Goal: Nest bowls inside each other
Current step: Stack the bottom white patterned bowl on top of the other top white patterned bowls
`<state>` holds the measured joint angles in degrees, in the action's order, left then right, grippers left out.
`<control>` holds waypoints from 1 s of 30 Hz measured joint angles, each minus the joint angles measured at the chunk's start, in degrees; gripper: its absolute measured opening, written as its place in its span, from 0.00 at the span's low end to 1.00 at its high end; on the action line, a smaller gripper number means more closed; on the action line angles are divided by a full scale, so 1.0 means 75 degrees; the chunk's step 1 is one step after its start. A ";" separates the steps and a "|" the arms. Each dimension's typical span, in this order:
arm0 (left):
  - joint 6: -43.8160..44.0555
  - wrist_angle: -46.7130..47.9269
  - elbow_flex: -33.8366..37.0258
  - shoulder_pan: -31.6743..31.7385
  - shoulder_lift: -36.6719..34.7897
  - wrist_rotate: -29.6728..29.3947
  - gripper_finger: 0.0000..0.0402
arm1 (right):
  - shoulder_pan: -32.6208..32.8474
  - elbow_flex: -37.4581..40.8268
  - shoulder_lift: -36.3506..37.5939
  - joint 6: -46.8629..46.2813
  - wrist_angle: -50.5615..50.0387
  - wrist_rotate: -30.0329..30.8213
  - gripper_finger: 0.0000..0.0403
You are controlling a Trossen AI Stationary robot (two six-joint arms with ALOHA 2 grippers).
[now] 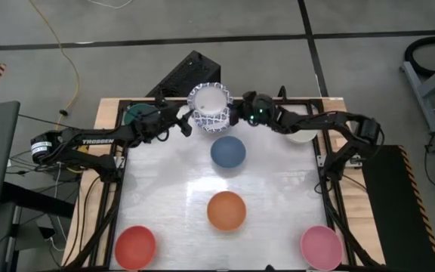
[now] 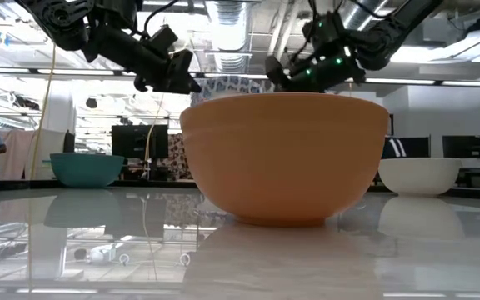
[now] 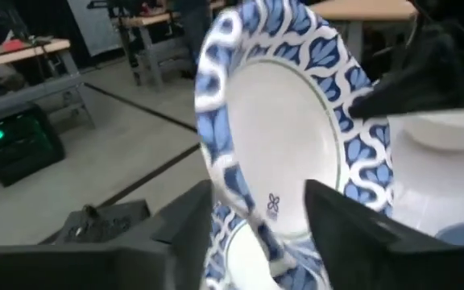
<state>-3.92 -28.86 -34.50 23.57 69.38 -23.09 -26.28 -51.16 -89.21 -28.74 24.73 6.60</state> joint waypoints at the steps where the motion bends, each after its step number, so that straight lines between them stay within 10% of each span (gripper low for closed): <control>1: 0.0001 0.0077 0.0000 0.0000 0.0000 -0.0087 0.55 | -0.0154 0.0000 0.0000 -0.0190 -0.0097 -0.0235 0.01; 8: 0.0490 0.0515 0.0000 0.0000 0.0000 -0.0563 0.73 | -0.1127 0.0000 0.0000 -0.1367 -0.0686 -0.1587 0.01; 30: 0.1537 0.1787 -0.0006 -0.0050 -0.0626 0.1838 0.75 | -0.1933 -0.1261 -0.1965 -0.2110 -0.1525 -0.4114 0.01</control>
<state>7.60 -15.46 -34.54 23.20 64.69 -9.30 -40.77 -60.62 -103.95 -44.57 13.30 -24.25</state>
